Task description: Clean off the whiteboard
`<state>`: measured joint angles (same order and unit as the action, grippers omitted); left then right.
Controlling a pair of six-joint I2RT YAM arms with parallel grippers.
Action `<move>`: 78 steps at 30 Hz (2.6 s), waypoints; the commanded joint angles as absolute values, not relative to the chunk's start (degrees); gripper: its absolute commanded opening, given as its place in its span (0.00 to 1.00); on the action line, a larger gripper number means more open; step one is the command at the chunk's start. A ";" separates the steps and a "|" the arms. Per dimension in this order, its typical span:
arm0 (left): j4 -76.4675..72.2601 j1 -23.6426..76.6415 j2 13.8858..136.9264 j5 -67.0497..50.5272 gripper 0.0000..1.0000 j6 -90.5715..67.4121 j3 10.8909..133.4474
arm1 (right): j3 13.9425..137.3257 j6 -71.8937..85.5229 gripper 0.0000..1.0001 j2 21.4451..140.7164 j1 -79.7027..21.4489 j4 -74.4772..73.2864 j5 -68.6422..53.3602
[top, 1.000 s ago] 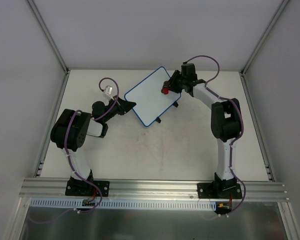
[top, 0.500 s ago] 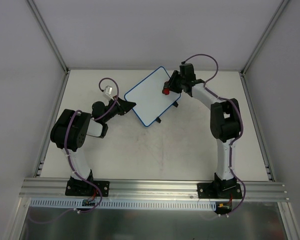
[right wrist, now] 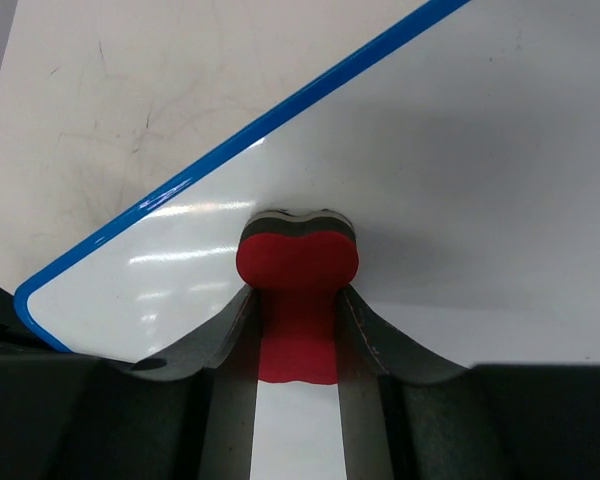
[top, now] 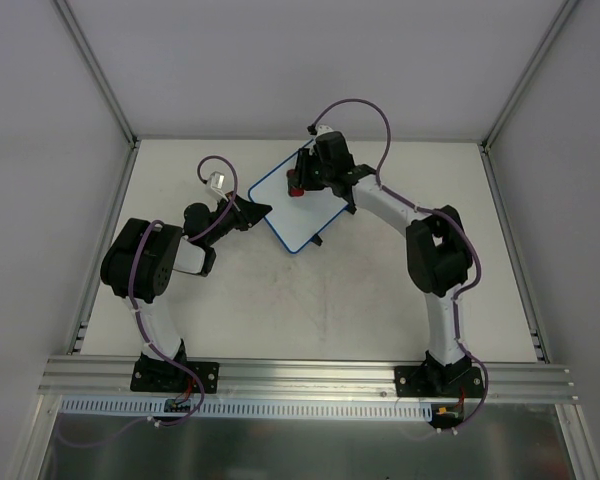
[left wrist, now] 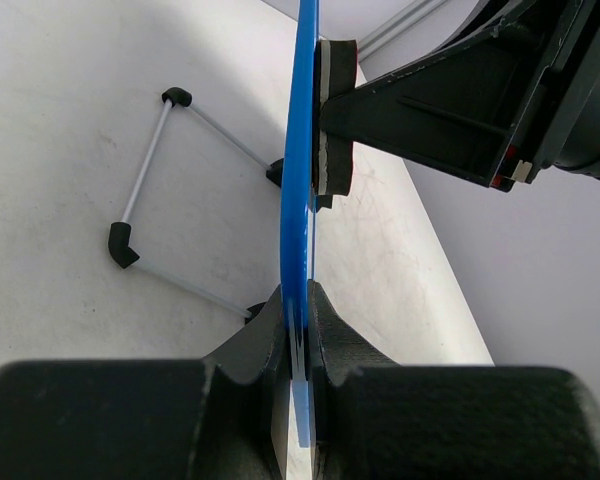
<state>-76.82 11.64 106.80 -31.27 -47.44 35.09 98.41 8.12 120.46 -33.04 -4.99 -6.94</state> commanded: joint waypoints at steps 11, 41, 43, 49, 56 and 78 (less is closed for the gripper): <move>-96.33 12.92 105.21 -34.89 0.00 -43.86 34.19 | 82.28 24.95 0.00 119.62 -26.28 1.85 -6.68; -96.33 12.83 104.94 -35.07 0.00 -43.86 33.93 | 72.67 26.12 0.00 115.23 -32.60 7.65 -1.32; -96.33 12.92 105.03 -35.07 0.00 -43.77 34.01 | 73.91 23.83 0.00 114.79 -34.71 7.65 -1.23; -96.33 12.92 105.03 -34.89 0.00 -43.60 34.01 | 76.46 16.09 0.00 113.47 -39.37 9.67 -4.03; -96.33 12.92 105.29 -35.42 0.00 -43.77 34.45 | 76.29 11.60 0.00 111.80 -41.66 12.57 -7.30; -96.33 12.92 105.21 -35.42 0.00 -43.68 34.54 | 73.48 19.07 0.00 111.71 -42.80 -5.80 13.44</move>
<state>-76.71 11.57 106.50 -31.00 -47.16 34.83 75.20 16.97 110.39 -42.74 4.73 6.31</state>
